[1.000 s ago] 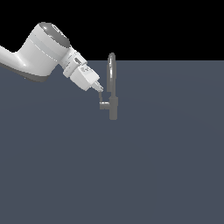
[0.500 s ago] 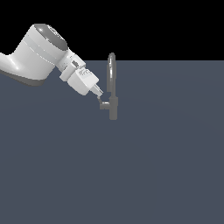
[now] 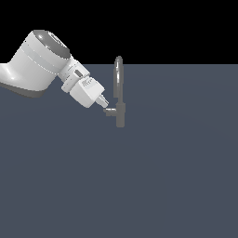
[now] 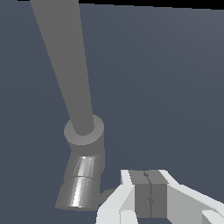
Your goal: Turn on the faucet by rotating a designated handle.
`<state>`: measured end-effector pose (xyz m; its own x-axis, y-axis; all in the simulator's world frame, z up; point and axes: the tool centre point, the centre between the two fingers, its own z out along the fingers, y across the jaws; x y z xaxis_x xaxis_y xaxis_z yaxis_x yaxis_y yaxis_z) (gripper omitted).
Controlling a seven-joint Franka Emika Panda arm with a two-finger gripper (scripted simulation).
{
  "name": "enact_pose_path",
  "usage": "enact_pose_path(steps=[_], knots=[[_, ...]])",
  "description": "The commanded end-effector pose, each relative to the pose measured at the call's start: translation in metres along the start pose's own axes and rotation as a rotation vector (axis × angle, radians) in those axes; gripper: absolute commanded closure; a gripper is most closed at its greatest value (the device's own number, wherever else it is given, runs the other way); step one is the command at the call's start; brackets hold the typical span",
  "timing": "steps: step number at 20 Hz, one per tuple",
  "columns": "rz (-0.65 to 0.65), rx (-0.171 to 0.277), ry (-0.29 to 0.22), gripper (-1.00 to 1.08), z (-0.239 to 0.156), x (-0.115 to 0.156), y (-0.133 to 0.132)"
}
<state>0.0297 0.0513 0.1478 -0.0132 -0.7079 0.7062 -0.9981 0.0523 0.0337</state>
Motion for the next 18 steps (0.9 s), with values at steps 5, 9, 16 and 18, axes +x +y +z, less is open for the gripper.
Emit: enact_pose_path(steps=[5, 9, 16, 18], knots=[[-0.009, -0.017, 0.003, 1.08, 0.027, -0.026, 0.018], [0.014, -0.014, -0.021, 1.08, 0.024, -0.017, 0.018], [-0.002, -0.017, -0.007, 1.08, 0.052, -0.050, 0.011], [-0.006, -0.017, -0.003, 1.08, 0.060, -0.059, 0.010]])
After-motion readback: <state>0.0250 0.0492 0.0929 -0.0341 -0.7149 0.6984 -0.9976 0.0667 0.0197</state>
